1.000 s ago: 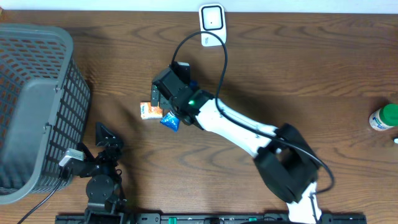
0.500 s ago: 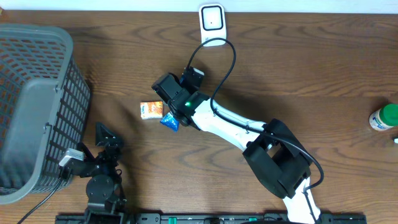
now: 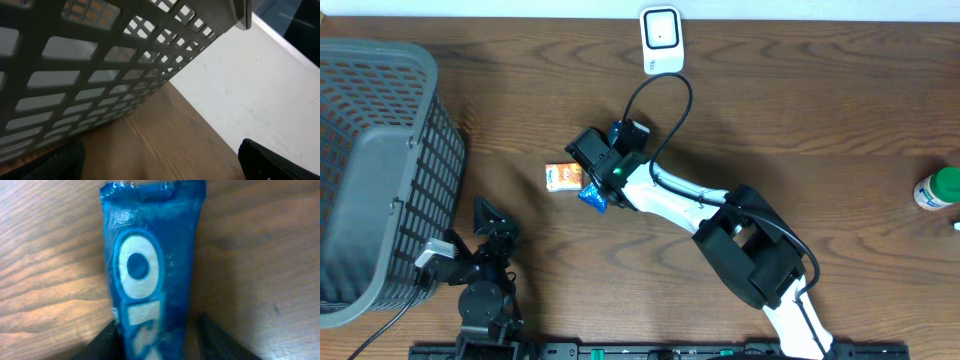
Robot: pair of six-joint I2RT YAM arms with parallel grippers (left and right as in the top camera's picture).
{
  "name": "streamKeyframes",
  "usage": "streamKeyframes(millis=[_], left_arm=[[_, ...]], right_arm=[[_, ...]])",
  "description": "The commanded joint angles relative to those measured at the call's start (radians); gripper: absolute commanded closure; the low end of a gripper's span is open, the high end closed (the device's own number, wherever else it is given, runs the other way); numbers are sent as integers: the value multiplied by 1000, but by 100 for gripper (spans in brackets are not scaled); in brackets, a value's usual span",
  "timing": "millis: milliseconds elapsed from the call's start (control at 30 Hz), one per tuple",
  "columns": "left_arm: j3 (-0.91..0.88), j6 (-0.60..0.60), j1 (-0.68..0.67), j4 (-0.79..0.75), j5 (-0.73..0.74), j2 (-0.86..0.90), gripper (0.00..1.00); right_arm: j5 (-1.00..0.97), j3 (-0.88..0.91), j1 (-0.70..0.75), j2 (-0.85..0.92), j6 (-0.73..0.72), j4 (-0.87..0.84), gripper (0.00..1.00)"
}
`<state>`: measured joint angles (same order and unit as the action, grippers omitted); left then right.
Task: Scan the item barcode
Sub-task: 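Reach the right gripper to the blue Oreo pack and grasp it, then lift the Oreo pack and carry it toward the white scanner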
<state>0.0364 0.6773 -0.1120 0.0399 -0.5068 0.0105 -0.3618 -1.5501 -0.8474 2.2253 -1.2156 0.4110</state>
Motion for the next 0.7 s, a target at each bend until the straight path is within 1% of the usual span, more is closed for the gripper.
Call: streamKeyframes(millis=[0,33,100,133,200,333,367,400,467,533,567,600,667], left_arm=[[-18,-6,5,31,-6,-3,2],[-18,-6,5,31,-6,-3,2],[-18,-6,5,31,-6,-3,2],[-18,-6,5,31,-6,-3,2],[-18,-6,5,31,-6,-3,2],[-18,-6,5,31,-6,-3,2],[-18,-6,5,31,-6,-3,2],[-18,-6,5,31,-6,-3,2],[-18,-6,5,31,-6,-3,2],[-18,-6,5,31,-6,-3,2],[-18,-6,5,31,-6,-3,2],[-18,-6,5,31,-6,-3,2],[-18,-6,5,31,-6,-3,2]], right_arm=[[29,-1,6,21,-11,45,73],[43,-2,10,9,-10,66,78],[88,-4,21,-37,-10,126,93],[104,-5,29,-63,-10,156,97],[132,-6,53,-135,-9,245,99],[168,-6,117,-280,3,507,99],[178,-6,131,-306,32,561,99],[202,-6,145,-334,95,595,99],[306,-6,174,-380,257,618,99],[467,-6,204,-420,390,612,99],[612,-6,232,-439,482,595,99],[662,-6,241,-443,511,589,99],[868,-6,281,-446,582,572,99]])
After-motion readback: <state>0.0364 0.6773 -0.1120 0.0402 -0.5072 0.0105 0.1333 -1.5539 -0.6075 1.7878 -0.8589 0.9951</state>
